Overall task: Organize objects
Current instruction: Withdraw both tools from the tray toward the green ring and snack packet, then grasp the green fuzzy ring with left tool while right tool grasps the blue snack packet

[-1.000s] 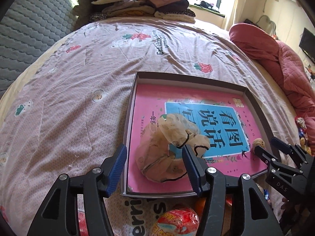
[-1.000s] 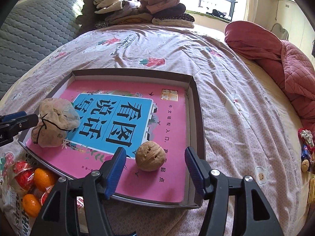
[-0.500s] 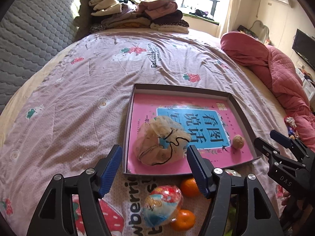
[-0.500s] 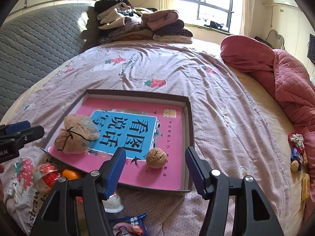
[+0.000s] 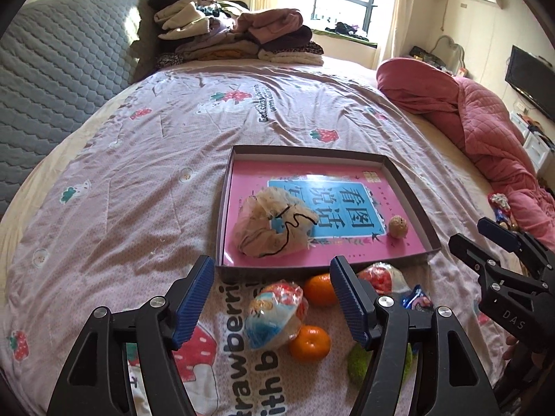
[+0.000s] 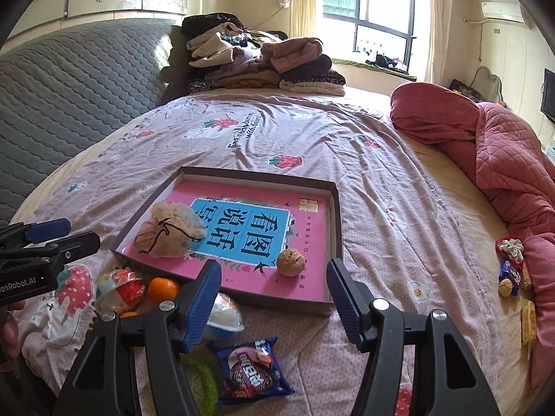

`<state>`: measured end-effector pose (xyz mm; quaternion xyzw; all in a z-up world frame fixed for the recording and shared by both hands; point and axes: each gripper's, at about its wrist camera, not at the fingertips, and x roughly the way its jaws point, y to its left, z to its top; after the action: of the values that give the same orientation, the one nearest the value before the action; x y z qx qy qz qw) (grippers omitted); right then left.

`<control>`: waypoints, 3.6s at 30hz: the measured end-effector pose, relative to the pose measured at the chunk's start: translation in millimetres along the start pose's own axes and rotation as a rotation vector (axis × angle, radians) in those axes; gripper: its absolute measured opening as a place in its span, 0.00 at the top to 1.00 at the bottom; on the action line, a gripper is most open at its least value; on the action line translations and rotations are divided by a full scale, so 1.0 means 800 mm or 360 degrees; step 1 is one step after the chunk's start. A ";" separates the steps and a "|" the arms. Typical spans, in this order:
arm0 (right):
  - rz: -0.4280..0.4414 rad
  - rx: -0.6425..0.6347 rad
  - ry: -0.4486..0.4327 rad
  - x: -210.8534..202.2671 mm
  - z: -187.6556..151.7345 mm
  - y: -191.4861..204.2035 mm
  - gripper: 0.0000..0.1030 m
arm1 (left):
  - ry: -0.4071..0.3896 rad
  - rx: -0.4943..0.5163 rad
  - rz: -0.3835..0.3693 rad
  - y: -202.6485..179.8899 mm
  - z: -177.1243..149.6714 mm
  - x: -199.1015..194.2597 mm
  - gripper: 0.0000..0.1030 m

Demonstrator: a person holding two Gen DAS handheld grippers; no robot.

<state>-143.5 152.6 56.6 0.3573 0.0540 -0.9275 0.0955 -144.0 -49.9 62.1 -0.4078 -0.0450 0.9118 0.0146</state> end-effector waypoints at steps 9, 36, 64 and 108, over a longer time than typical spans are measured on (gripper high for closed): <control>-0.0001 -0.0013 -0.0012 -0.022 -0.018 0.003 0.39 | 0.0006 0.0013 0.0002 -0.005 -0.026 -0.015 0.31; -0.0013 -0.0050 0.0058 -0.039 -0.081 0.007 0.39 | 0.0081 0.0121 0.0001 -0.031 -0.097 -0.025 0.31; 0.0017 -0.0113 0.0155 -0.012 -0.119 0.006 0.39 | 0.0201 0.0189 -0.0074 -0.077 -0.135 0.006 0.31; 0.0165 -0.0196 0.0223 0.043 -0.109 0.007 0.29 | 0.0357 0.0154 0.0007 -0.082 -0.135 0.074 0.32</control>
<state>-110.1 157.1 -31.5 0.4172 0.0990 -0.8889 0.1614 -103.4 26.9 -47.6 -0.5062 0.0019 0.8616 0.0373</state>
